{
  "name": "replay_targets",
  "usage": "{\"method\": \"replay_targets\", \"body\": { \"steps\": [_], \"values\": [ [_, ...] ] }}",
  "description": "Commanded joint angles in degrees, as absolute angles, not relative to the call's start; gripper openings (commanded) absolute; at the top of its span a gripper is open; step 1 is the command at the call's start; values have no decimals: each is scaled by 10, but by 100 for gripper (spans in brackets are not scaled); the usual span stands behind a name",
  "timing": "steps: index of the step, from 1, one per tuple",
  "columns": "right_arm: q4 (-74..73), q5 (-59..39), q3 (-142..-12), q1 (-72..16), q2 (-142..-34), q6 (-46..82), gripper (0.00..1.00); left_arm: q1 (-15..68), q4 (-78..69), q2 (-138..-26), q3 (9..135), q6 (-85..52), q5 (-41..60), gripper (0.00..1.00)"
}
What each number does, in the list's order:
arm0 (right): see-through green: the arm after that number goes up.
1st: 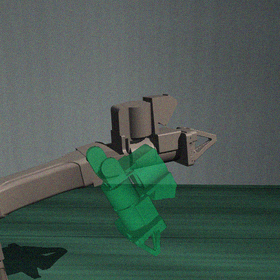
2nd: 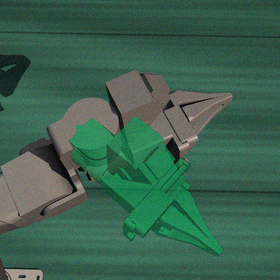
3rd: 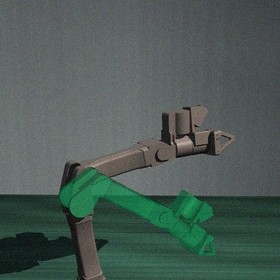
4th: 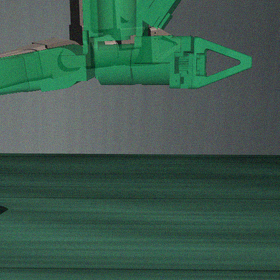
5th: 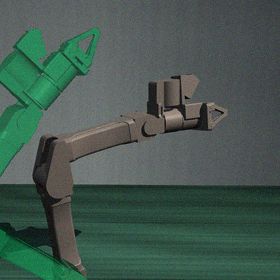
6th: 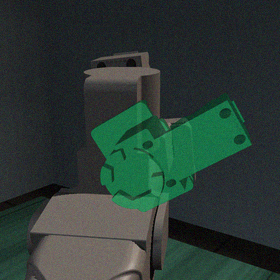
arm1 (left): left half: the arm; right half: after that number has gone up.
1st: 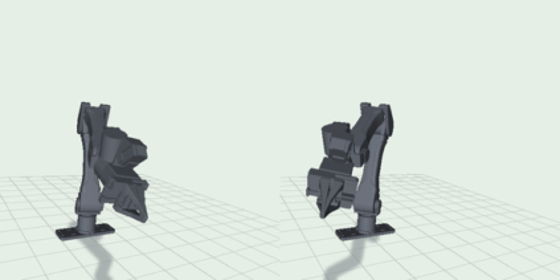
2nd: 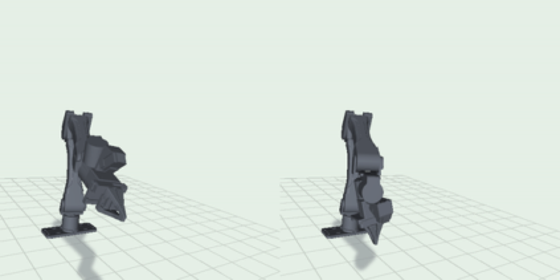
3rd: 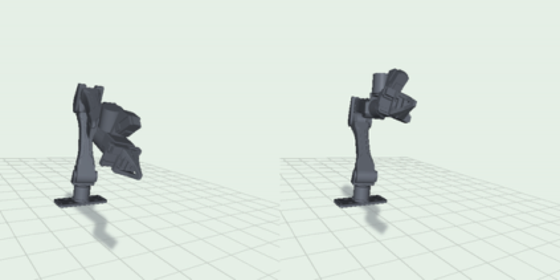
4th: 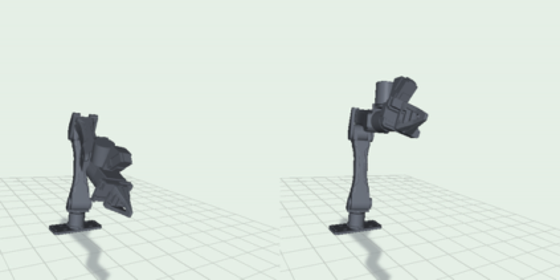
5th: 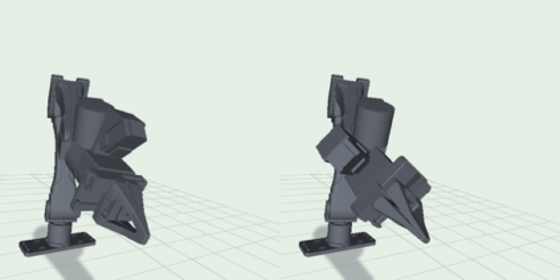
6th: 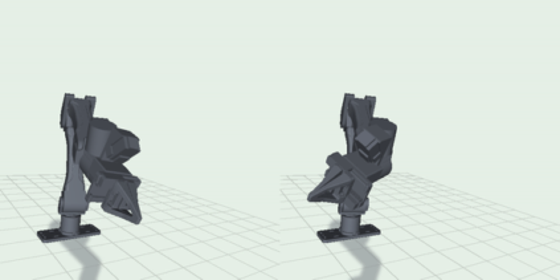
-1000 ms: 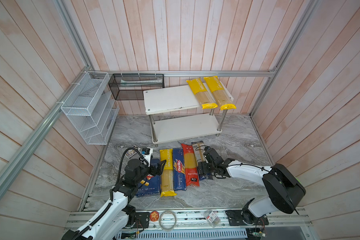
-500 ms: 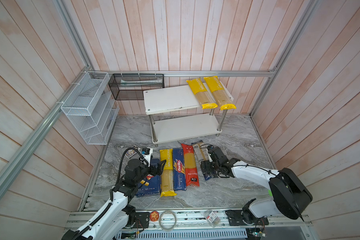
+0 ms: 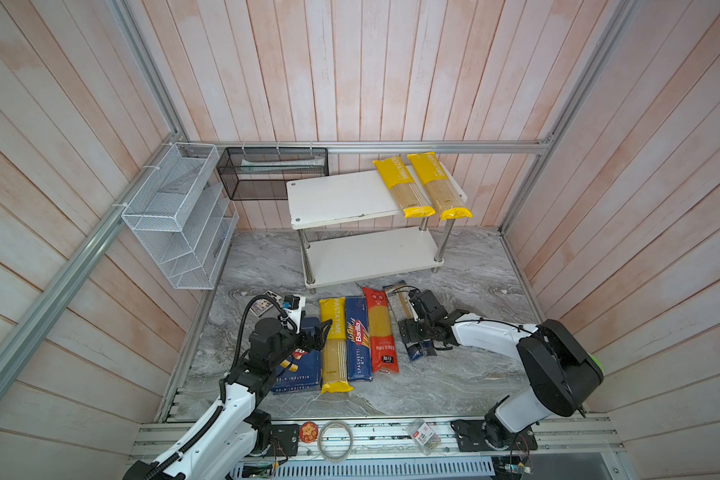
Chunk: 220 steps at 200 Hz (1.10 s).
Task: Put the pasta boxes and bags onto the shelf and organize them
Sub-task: 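Lower the right gripper and close it on the white-labelled spaghetti bag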
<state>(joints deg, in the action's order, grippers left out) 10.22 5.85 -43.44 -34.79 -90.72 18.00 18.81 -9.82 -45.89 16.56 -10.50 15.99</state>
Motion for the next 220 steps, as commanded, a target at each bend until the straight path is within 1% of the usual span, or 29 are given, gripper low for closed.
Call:
{"method": "replay_targets", "body": {
  "steps": [1, 60, 102, 173, 220],
  "values": [
    [105, 44, -448, -332, -925, 175, 94, 189, -99, -453, 178, -97, 157, 100],
    [98, 30, -465, -331, -959, 171, 94, 190, -98, -452, 178, -97, 157, 100],
    [89, 36, -455, -331, -963, 182, 89, 190, -98, -453, 178, -97, 156, 100],
    [76, 67, -427, -343, -955, 206, 75, 190, -98, -453, 178, -97, 156, 100],
    [69, 67, -423, -348, -935, 223, 62, 189, -99, -453, 178, -98, 156, 100]
  ]
}}
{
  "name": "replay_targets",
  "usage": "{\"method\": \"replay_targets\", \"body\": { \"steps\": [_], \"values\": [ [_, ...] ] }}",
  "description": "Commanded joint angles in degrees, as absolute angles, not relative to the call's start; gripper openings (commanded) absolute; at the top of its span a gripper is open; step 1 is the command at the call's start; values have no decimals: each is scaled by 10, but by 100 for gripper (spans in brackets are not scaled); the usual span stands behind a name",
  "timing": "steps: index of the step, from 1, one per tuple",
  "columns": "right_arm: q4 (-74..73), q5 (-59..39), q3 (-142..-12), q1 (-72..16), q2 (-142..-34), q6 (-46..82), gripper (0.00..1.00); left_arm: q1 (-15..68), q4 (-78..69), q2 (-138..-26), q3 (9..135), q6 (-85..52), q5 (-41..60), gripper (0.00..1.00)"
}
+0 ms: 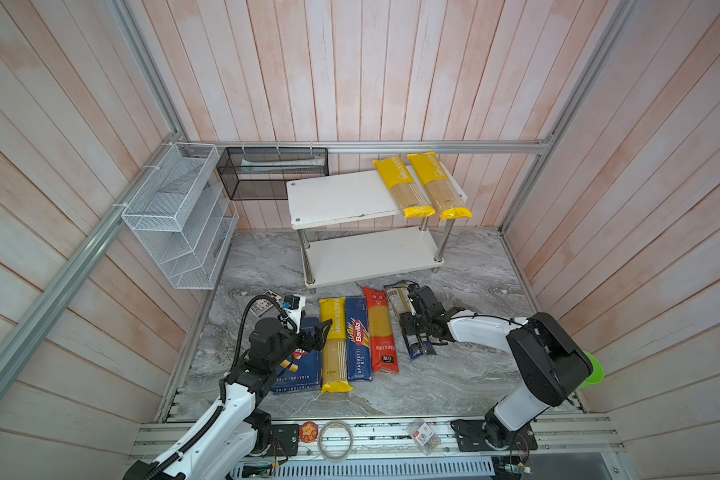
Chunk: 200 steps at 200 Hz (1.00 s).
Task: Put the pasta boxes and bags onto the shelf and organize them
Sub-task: 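Lower the right gripper and close it on the white-labelled spaghetti bag, then lift the white-labelled spaghetti bag upright with the right gripper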
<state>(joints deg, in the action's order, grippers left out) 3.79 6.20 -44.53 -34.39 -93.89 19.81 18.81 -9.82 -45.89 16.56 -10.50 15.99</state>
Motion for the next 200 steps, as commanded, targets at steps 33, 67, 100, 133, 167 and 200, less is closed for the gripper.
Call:
{"method": "replay_targets", "body": {
  "steps": [33, 67, 100, 133, 167, 200],
  "values": [
    [56, 67, -412, -348, -912, 234, 51, 190, -99, -450, 176, -97, 158, 100],
    [48, 71, -410, -348, -902, 236, 44, 190, -99, -441, 173, -96, 158, 100],
    [51, 71, -412, -349, -891, 236, 32, 190, -100, -451, 177, -97, 156, 100],
    [52, 63, -403, -349, -858, 240, 27, 190, -99, -452, 177, -97, 157, 100],
    [67, 53, -399, -349, -803, 242, 23, 190, -100, -452, 177, -98, 155, 100],
    [85, 29, -402, -351, -743, 242, 18, 190, -100, -453, 178, -97, 157, 100]
  ]
}}
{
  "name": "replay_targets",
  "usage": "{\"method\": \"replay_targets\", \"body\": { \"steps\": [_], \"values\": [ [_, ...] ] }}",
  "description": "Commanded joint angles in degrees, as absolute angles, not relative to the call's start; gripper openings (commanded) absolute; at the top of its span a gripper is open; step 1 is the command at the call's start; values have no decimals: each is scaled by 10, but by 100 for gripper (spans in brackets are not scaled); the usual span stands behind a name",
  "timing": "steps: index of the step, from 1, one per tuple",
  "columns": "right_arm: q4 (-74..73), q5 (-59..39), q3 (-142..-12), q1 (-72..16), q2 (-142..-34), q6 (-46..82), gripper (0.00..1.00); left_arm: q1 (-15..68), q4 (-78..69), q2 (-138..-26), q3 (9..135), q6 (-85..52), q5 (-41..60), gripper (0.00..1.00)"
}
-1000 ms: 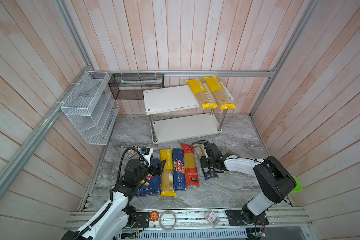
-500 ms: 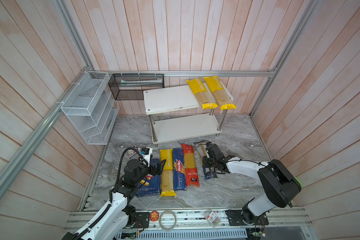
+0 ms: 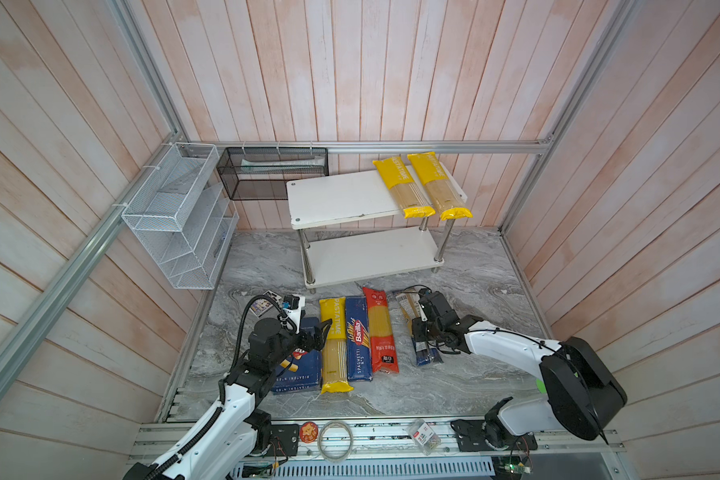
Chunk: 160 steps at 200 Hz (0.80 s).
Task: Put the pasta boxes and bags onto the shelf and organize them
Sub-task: 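Lift the white-labelled spaghetti bag upright with the right gripper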
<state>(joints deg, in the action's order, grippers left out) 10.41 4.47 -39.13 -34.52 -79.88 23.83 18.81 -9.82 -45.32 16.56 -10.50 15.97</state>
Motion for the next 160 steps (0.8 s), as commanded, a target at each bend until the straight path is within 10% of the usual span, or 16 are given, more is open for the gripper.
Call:
{"method": "replay_targets", "body": {
  "steps": [1, 160],
  "values": [
    [86, 28, -402, -351, -741, 242, 18, 190, -100, -453, 178, -97, 156, 100],
    [184, 77, -540, -441, -593, 203, 16, 190, -100, -453, 178, -97, 156, 100]
  ]
}}
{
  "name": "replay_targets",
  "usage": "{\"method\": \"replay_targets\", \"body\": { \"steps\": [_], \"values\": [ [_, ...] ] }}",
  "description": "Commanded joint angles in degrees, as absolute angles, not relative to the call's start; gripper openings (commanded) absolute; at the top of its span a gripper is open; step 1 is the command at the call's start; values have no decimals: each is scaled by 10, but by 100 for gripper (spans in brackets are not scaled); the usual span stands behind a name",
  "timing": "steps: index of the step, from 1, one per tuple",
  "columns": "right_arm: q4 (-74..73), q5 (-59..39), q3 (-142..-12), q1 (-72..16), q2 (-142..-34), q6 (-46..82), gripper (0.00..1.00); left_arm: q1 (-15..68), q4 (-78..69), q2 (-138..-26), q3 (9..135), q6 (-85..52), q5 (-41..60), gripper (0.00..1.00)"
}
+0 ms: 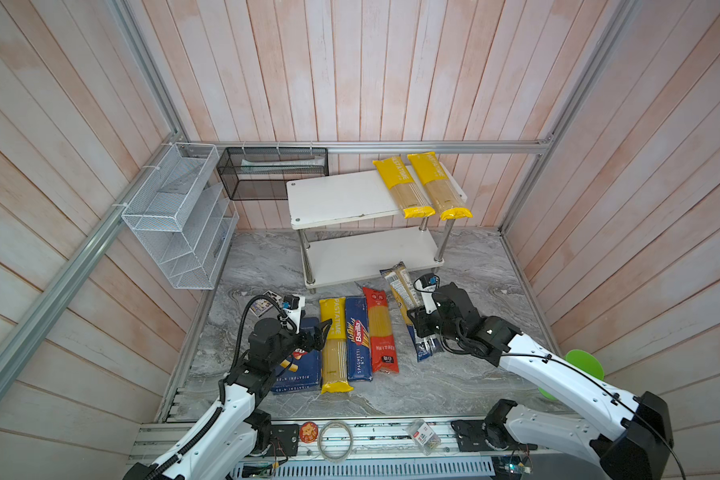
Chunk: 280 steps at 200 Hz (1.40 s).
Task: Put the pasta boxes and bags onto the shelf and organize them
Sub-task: 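Lift the white-labelled spaghetti bag upright with the right gripper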
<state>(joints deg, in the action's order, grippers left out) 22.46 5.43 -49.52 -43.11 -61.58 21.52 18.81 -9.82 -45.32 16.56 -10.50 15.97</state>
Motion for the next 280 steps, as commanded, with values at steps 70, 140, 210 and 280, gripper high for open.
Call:
{"method": "replay_targets", "body": {
  "steps": [70, 140, 210, 280],
  "values": [
    [204, 94, -620, -466, -607, 174, 15, 190, -100, -454, 178, -97, 155, 100],
    [193, 103, -684, -471, -629, 146, 15, 190, -100, -455, 178, -97, 155, 100],
    [168, 110, -751, -472, -674, 126, 15, 190, -99, -454, 178, -98, 156, 100],
    [154, 121, -827, -471, -737, 96, 15, 190, -100, -454, 178, -98, 154, 100]
  ]
}}
